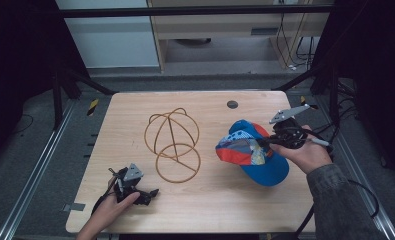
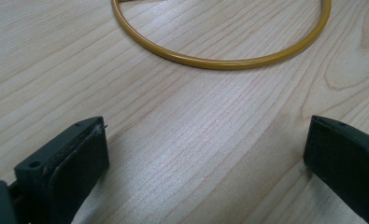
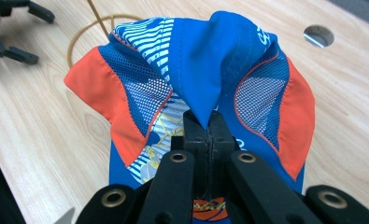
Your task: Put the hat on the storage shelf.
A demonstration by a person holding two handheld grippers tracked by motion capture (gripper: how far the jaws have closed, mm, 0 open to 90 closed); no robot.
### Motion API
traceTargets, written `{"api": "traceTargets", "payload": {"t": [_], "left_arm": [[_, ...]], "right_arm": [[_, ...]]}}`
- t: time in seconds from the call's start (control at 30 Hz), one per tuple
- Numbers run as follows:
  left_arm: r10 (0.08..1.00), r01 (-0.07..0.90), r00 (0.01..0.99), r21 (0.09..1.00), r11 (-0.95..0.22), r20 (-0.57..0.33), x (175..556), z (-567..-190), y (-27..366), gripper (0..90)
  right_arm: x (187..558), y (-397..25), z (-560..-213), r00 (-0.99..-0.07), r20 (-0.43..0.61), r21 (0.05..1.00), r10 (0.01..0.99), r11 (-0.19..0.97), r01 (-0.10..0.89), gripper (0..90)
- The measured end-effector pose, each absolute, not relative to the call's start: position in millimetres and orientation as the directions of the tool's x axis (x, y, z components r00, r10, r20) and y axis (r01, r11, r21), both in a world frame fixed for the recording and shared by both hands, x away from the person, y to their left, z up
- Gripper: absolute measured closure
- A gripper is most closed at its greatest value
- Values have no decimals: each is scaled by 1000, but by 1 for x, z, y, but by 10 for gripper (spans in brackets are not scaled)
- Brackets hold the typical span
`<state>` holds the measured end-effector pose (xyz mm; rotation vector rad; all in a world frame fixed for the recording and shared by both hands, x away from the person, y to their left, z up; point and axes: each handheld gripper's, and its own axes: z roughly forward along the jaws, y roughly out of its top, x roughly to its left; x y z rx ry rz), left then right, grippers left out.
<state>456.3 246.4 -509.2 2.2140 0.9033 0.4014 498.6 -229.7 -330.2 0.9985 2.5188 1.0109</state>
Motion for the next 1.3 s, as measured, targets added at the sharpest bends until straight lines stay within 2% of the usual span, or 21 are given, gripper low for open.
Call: {"api": "traceTargets", "payload": {"t": [1.3], "left_arm": [[714,494,700,710,-501,17,456,-509,245,0]], "right_arm": [[491,-204,-253,-772,-42,778,635,506,374,899]]}}
